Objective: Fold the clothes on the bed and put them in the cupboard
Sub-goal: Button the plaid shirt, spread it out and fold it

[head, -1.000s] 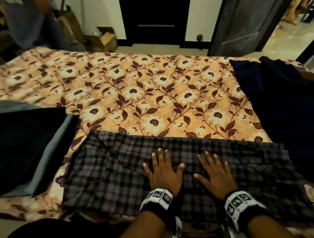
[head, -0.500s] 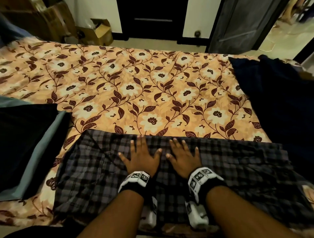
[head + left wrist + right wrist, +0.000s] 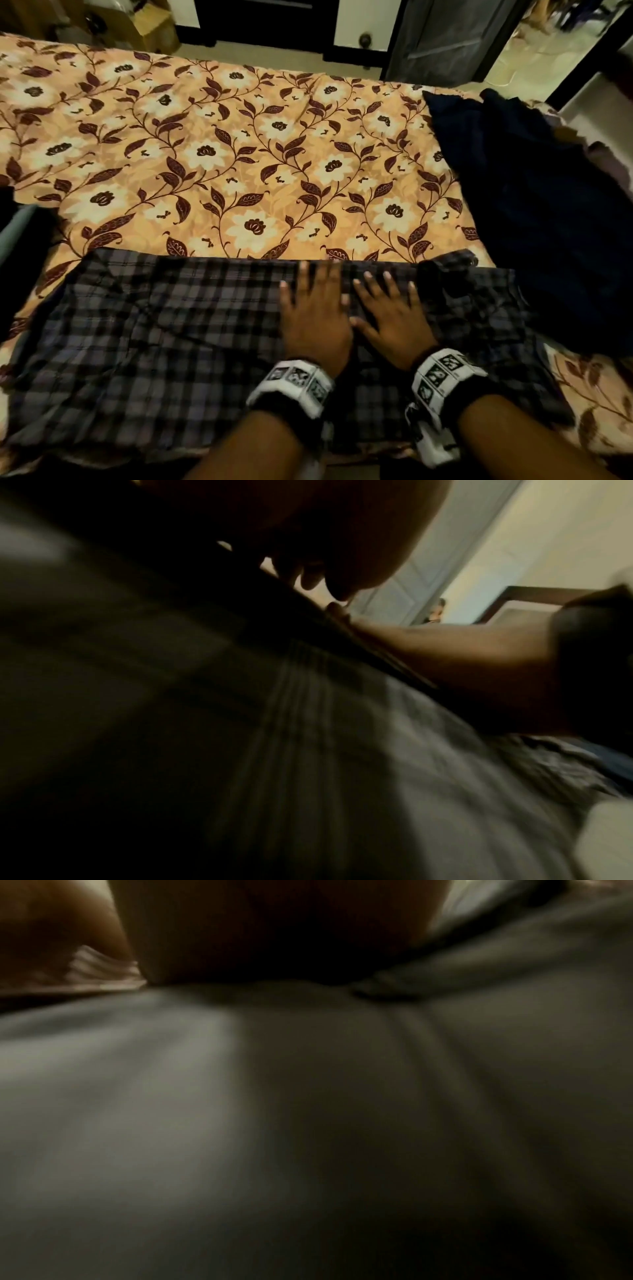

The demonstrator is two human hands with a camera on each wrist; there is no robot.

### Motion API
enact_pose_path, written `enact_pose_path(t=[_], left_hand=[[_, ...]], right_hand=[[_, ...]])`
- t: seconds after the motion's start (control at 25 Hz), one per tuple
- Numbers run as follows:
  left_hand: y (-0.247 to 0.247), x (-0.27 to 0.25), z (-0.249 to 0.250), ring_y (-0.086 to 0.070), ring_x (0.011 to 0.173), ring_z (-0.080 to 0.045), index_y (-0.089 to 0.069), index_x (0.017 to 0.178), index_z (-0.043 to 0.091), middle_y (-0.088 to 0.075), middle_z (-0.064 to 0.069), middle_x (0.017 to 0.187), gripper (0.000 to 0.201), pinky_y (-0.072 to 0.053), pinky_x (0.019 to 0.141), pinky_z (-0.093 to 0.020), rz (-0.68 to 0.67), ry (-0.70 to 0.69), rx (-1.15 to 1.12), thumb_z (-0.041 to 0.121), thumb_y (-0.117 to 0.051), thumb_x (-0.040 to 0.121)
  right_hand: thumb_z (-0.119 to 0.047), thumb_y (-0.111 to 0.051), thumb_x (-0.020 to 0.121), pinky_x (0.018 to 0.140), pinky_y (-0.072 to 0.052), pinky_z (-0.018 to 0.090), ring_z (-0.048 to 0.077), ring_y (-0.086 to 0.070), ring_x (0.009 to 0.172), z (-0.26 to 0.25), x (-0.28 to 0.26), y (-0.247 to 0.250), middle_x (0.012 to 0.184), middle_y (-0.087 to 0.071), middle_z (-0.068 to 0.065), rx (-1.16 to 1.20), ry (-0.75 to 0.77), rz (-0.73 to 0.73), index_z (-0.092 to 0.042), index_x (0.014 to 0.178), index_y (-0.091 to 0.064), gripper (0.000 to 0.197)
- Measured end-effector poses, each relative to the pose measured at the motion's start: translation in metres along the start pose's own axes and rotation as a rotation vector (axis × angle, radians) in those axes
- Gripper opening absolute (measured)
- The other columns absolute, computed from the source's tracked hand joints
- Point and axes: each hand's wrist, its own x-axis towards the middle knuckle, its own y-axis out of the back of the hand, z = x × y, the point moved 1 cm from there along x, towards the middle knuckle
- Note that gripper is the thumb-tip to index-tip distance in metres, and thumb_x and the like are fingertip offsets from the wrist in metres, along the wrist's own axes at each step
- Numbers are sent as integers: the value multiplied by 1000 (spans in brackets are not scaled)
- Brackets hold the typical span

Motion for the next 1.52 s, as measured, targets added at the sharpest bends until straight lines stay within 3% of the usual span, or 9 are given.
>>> enact_pose_path(t=[0.12, 0.24, 0.4, 0.48, 0.6, 0.88, 1.04, 1.24, 1.52], left_hand=[[-34, -8, 12, 15, 149, -19, 6, 154, 32, 11, 13, 161, 68, 25, 108, -55, -299, 219, -31, 62, -5, 95], [-20, -22, -57, 16, 149, -22, 10, 153, 36, 13, 14, 161, 69, 23, 108, -58, -212, 317, 74, 66, -4, 92], [17, -36, -111, 16, 149, -24, 8, 154, 35, 15, 13, 161, 73, 14, 109, -68, -145, 532, 99, 69, -6, 91], [23, -30, -88, 19, 148, -29, 11, 154, 30, 22, 9, 160, 71, 15, 107, -69, -111, 510, 101, 63, -13, 96], [5, -18, -20, 23, 147, -27, 16, 152, 27, 26, 7, 158, 67, 28, 100, -62, -134, 222, 132, 55, -16, 100], [-46, -17, 31, 20, 148, -23, 11, 154, 33, 21, 10, 159, 66, 16, 114, -52, -344, 132, 33, 61, -10, 97], [-53, -16, 27, 24, 146, -23, 20, 151, 34, 30, 12, 154, 66, 16, 114, -54, -344, 146, 42, 62, -5, 96], [-55, -13, 26, 26, 145, -22, 22, 149, 37, 29, 11, 157, 73, 18, 113, -54, -357, 141, 6, 68, -4, 89], [-57, -15, 23, 27, 145, -21, 16, 151, 39, 27, 14, 157, 74, 21, 112, -52, -345, 124, -42, 71, -11, 90]], right_hand=[[-89, 26, 51, 114, 5, 55, 11, 21, 142, 21, 3, -14, 142, 35, -20, 9, -73, 6, -53, 131, 32, 88], [-94, 10, 55, 116, -2, 50, 13, 15, 145, 68, -3, -1, 148, 29, -17, -5, -182, -47, -50, 142, 21, 98], [-57, -48, 91, 116, -17, 39, 4, -30, 138, 77, -23, 27, 154, -31, 2, 466, -228, 109, -20, 144, -41, 65], [-25, -64, 90, 102, -44, 36, -5, -61, 98, 84, -38, 36, 110, -69, 9, 827, -321, 424, -9, 107, -71, 24], [-18, -68, 87, 87, -49, 34, 20, -65, 92, 116, -64, 46, 96, -66, 9, 751, -470, 712, -9, 100, -71, 16], [-67, -64, 73, 102, -40, 45, 23, -55, 115, 161, -71, 29, 113, -64, -12, 784, -516, 374, -42, 131, -46, 66], [-30, -78, 76, 75, -47, 35, 18, -58, 73, 159, -82, 29, 70, -59, -2, 647, -517, 604, -22, 109, -65, 36], [-52, -72, 74, 81, -52, 38, 25, -62, 92, 169, -67, 38, 102, -63, 5, 499, -540, 451, -19, 100, -66, 42], [-30, -58, 91, 84, -45, 44, 39, -56, 103, 194, -42, 48, 113, -55, 21, 459, -821, 287, -8, 108, -48, 30]])
